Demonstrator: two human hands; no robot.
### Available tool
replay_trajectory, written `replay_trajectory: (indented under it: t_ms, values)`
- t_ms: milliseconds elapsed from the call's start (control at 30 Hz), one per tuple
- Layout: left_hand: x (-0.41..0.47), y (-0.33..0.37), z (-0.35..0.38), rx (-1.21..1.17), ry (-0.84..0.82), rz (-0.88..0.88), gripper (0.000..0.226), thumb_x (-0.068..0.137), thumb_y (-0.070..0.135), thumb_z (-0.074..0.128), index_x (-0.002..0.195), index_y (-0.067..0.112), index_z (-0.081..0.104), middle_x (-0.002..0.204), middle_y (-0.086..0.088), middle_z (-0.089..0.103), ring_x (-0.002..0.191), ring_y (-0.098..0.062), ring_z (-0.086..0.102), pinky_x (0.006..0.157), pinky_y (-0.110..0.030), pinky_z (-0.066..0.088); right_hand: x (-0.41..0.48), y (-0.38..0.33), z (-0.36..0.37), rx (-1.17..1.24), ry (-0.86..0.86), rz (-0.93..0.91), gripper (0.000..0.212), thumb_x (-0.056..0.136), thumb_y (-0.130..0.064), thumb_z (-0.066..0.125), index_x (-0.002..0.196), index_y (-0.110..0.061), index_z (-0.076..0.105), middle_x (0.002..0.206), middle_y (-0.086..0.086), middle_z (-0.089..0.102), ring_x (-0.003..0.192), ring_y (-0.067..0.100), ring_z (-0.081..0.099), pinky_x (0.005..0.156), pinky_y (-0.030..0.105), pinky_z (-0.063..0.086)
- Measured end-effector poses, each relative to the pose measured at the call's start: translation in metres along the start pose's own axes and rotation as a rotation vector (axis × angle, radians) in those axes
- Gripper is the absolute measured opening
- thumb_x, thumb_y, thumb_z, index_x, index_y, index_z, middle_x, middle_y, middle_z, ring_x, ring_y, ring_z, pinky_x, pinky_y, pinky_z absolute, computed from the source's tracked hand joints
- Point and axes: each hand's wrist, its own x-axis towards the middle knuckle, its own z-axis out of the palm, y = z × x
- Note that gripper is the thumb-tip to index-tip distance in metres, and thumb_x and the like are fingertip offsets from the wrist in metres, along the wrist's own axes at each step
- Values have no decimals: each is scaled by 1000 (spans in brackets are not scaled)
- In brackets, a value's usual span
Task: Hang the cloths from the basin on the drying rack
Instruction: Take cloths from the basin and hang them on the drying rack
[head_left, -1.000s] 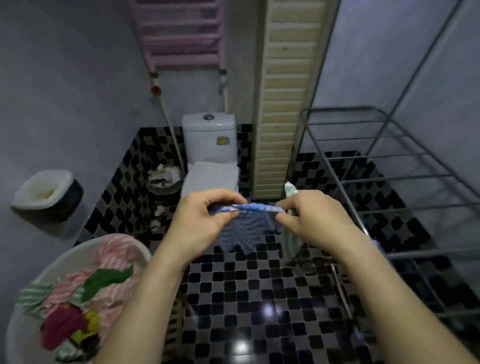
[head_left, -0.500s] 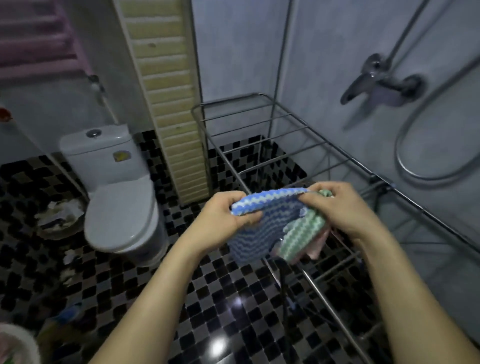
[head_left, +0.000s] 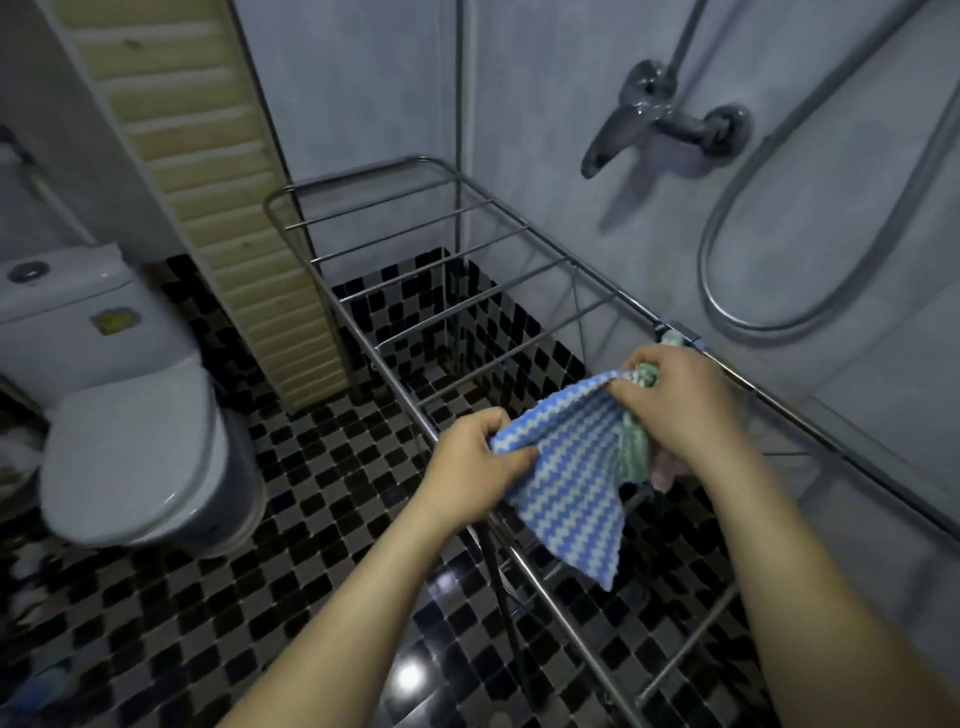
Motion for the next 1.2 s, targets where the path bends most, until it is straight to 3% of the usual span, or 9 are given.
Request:
replay_trajectory:
  t_ms: [100, 267, 467, 533, 633, 767, 867, 1033, 1200]
  values:
    - [22, -29, 6, 220, 143, -92, 33, 80, 24, 75, 67, 19, 45, 63, 7, 52, 58, -9, 49, 53, -28, 38, 24, 14, 50, -65, -152, -4, 12, 82, -29, 70, 87, -19, 69, 91, 9, 69, 88, 29, 63, 66, 31, 44]
    - [46, -52, 2, 444, 235, -216, 27, 84, 26, 72, 86, 21, 45, 72, 8, 51, 60, -5, 46, 48, -24, 30, 46, 14, 99, -100, -229, 13, 15, 89, -28, 63, 93, -15, 66, 91, 9, 66, 74, 31, 64, 60, 40, 55]
    - [53, -60, 7, 584, 247, -212, 46, 86, 32, 70, 122, 30, 42, 97, 5, 64, 80, -19, 63, 64, -33, 51, 62, 23, 113, 101, -203, 127, 15, 87, -22, 63, 97, -14, 70, 95, 7, 68, 82, 24, 61, 67, 25, 41]
    - [51, -63, 9, 574, 237, -177, 50, 87, 29, 68, 129, 35, 41, 103, 2, 68, 87, -20, 66, 75, -37, 56, 65, 36, 96, 138, -195, 163, 15, 89, -19, 58, 93, -19, 72, 89, 3, 67, 76, 19, 57, 65, 24, 38]
    - [51, -64, 9, 494, 234, -149, 34, 91, 24, 64, 124, 31, 56, 117, 3, 66, 103, -16, 62, 85, -26, 49, 64, 66, 76, 237, -312, 231, 17, 89, -17, 59, 81, -23, 72, 83, 3, 67, 75, 18, 59, 66, 26, 41]
    - [53, -64, 11, 329, 199, -103, 29, 93, 16, 60, 119, 30, 64, 118, 10, 63, 102, -4, 57, 77, -10, 45, 50, 88, 85, 237, -540, 356, 14, 88, -15, 62, 81, -10, 73, 77, 8, 70, 70, 19, 65, 72, 29, 51]
    - [53, -64, 13, 160, 199, -127, 31, 93, 12, 60, 115, 34, 61, 116, 6, 61, 95, -6, 62, 71, -22, 57, 41, 81, 99, 394, -677, 430, 8, 85, -15, 70, 85, -6, 70, 75, 11, 72, 67, 20, 70, 65, 28, 54]
    - [53, -63, 10, -9, 175, -213, 45, 88, 7, 66, 120, 36, 52, 99, -10, 64, 78, -20, 70, 65, -34, 61, 34, 79, 120, 572, -529, 471, 14, 80, -19, 77, 89, -10, 70, 83, 7, 71, 76, 20, 68, 74, 31, 54]
    - [56, -57, 9, 61, 151, -147, 69, 86, 0, 65, 136, 40, 38, 114, 0, 61, 95, -11, 66, 79, -33, 60, 57, 87, 105, 407, -258, 344, 17, 81, -21, 67, 78, -5, 70, 71, 11, 70, 64, 22, 66, 62, 34, 53]
